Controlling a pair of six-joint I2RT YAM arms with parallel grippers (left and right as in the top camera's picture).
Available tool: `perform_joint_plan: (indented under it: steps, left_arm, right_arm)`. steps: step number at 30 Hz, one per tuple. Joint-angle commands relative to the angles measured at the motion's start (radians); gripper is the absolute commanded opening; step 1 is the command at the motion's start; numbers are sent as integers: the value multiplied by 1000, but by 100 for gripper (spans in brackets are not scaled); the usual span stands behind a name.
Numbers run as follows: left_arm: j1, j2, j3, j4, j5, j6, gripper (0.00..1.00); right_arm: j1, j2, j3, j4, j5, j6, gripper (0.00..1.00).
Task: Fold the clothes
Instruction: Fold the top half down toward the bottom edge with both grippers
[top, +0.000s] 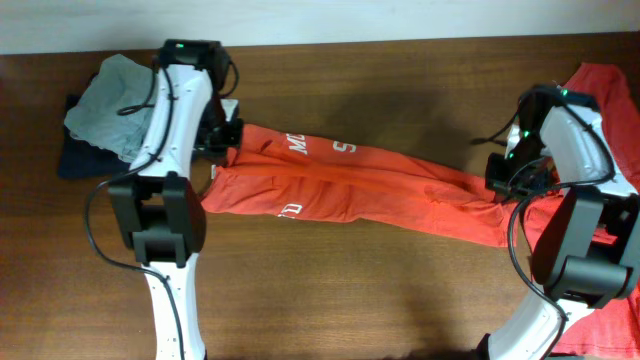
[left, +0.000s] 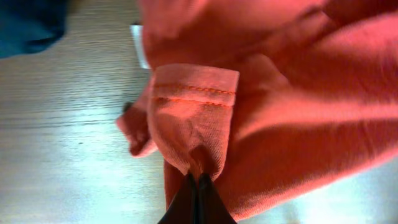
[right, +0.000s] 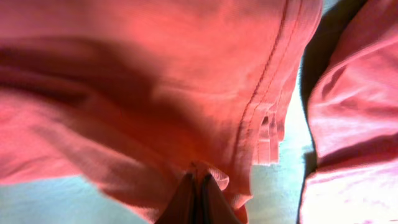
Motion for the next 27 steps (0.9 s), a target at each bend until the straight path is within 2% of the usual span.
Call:
perform_joint_plan:
  steps: [1, 5, 14, 27]
  left_arm:
    - [62, -24, -4, 3, -21, -24, 1]
    - [92, -21, -31, 29, -6, -23, 1]
    - [94, -21, -136, 131, -5, -23, 1]
    - [93, -20, -183, 150, -39, -23, 1]
  right_arm:
    - [-4, -3, -72, 50, 87, 71, 4]
    - [-28, -3, -123, 100, 113, 103, 4]
    - [-60, -3, -127, 90, 99, 104, 4]
    - [-61, -3, -128, 88, 97, 122, 4]
